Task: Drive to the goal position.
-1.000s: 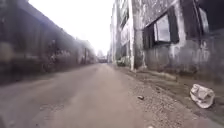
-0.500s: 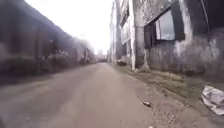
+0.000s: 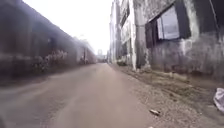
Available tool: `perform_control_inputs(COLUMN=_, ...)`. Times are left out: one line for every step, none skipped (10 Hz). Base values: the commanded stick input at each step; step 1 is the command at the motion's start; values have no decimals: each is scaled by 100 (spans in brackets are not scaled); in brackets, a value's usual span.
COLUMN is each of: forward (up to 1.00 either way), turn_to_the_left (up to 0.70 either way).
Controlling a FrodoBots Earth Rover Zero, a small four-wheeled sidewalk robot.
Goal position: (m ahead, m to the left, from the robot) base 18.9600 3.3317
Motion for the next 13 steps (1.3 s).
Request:
perform_control_inputs(forward=50, turn_to_the_left=1)
perform_control_inputs(forward=50, turn_to_the_left=1)
perform_control_inputs(forward=50, turn_to_the_left=1)
perform_control_inputs(forward=50, turn_to_the_left=1)
perform_control_inputs(forward=50, turn_to_the_left=1)
perform_control_inputs(forward=50, turn_to_the_left=1)
perform_control_inputs(forward=50, turn_to_the_left=1)
perform_control_inputs(forward=50, turn_to_the_left=1)
perform_control_inputs(forward=50, turn_to_the_left=1)
perform_control_inputs(forward=50, turn_to_the_left=1)
perform_control_inputs(forward=50, turn_to_the_left=1)
perform_control_inputs(forward=50, turn_to_the_left=1)
perform_control_inputs(forward=50, turn_to_the_left=1)
